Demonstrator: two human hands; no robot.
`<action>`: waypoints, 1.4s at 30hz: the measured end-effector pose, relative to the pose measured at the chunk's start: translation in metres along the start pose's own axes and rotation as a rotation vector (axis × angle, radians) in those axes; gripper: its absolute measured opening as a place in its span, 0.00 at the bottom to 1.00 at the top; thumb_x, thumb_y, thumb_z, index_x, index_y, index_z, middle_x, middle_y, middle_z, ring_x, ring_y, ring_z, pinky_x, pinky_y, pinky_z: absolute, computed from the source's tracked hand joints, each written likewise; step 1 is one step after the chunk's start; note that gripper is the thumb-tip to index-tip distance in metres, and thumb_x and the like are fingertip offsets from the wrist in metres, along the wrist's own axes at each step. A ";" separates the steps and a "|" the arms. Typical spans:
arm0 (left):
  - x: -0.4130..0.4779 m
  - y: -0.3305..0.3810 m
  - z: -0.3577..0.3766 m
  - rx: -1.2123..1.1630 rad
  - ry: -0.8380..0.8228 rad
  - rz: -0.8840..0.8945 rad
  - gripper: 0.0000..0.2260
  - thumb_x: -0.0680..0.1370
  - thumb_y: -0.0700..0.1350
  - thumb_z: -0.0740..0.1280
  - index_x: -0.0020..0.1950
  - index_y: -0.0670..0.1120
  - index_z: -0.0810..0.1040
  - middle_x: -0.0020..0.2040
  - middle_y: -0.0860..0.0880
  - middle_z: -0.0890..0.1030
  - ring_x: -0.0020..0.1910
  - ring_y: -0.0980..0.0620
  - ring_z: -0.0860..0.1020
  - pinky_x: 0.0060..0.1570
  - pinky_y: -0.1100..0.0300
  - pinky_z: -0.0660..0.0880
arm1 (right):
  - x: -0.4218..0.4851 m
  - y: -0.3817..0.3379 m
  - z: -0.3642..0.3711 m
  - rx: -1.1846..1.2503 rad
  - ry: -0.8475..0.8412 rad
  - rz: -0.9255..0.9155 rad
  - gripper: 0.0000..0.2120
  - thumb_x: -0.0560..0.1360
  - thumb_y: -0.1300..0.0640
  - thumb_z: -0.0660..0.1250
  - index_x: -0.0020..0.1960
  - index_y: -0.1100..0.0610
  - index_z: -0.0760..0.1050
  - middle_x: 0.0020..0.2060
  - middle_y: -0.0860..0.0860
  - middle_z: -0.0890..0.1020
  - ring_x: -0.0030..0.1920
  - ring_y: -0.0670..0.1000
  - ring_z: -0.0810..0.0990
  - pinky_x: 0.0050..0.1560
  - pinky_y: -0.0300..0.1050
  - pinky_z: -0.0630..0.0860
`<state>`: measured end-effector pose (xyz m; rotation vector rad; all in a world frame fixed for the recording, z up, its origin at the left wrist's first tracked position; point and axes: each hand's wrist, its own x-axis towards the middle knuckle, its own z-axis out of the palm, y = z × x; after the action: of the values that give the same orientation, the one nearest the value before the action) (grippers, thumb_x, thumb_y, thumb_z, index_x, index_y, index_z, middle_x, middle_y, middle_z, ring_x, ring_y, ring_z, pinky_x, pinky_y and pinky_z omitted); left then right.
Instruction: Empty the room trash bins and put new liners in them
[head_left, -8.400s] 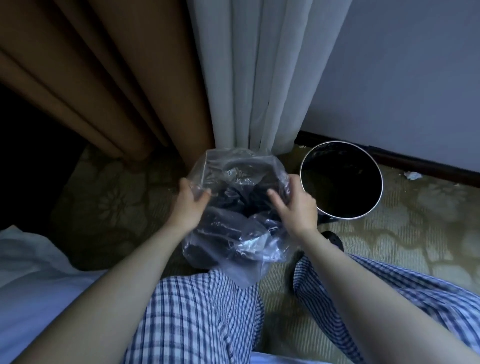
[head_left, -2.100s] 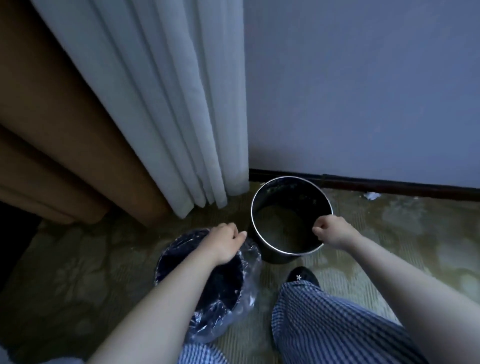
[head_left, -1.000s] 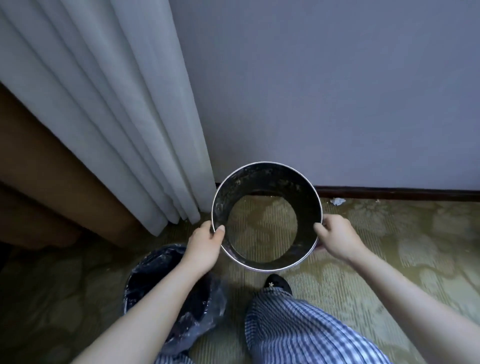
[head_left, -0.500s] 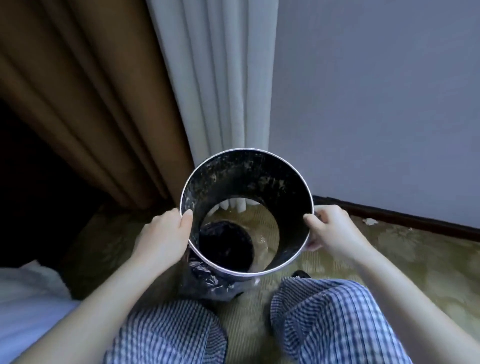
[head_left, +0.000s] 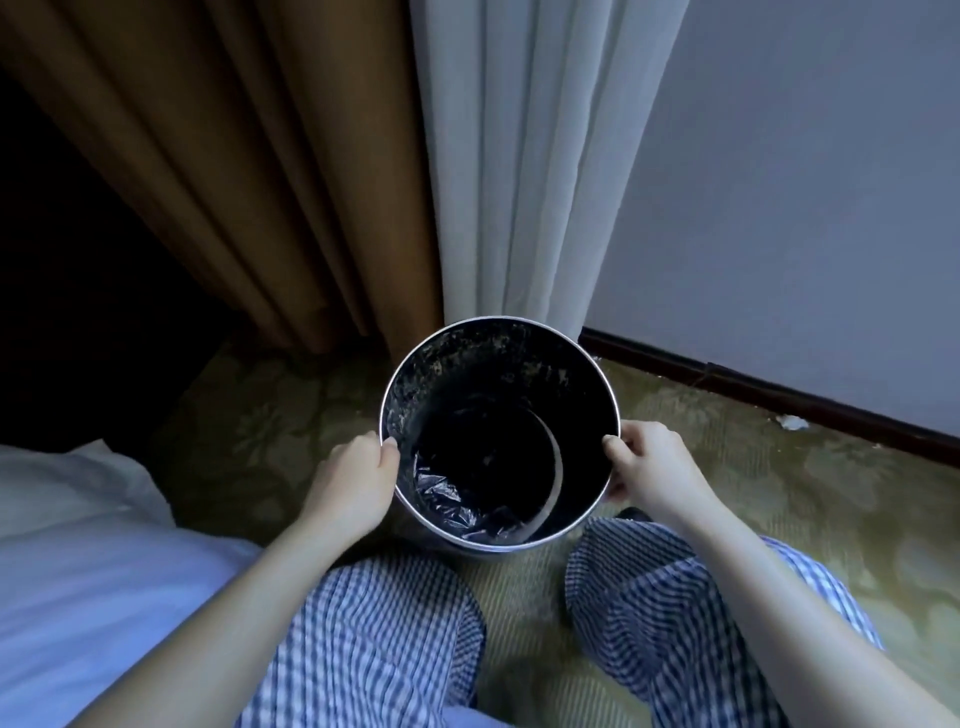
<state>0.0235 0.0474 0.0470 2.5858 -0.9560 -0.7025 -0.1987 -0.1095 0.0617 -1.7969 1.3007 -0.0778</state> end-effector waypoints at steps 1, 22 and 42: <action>0.003 0.000 0.002 -0.002 0.012 0.004 0.18 0.82 0.49 0.52 0.42 0.40 0.74 0.41 0.41 0.79 0.43 0.39 0.77 0.45 0.49 0.74 | 0.005 0.002 0.001 -0.002 0.004 0.010 0.13 0.79 0.62 0.57 0.41 0.64 0.76 0.31 0.56 0.83 0.28 0.50 0.82 0.37 0.49 0.82; 0.089 -0.050 0.140 -0.037 -0.336 -0.438 0.16 0.82 0.45 0.55 0.59 0.36 0.77 0.60 0.36 0.78 0.59 0.38 0.76 0.55 0.53 0.72 | 0.122 0.098 0.113 -0.147 -0.161 0.346 0.13 0.78 0.58 0.58 0.47 0.66 0.76 0.45 0.63 0.82 0.44 0.64 0.82 0.48 0.60 0.80; 0.075 0.001 0.062 -0.047 -0.543 -0.071 0.13 0.82 0.51 0.56 0.49 0.44 0.74 0.47 0.46 0.77 0.47 0.47 0.75 0.46 0.59 0.68 | 0.106 0.045 0.064 -0.345 -0.269 0.272 0.15 0.76 0.50 0.58 0.51 0.60 0.76 0.49 0.58 0.81 0.49 0.60 0.81 0.54 0.55 0.78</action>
<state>0.0396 -0.0097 -0.0299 2.4379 -0.9727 -1.4747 -0.1515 -0.1562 -0.0516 -1.8147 1.4072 0.5496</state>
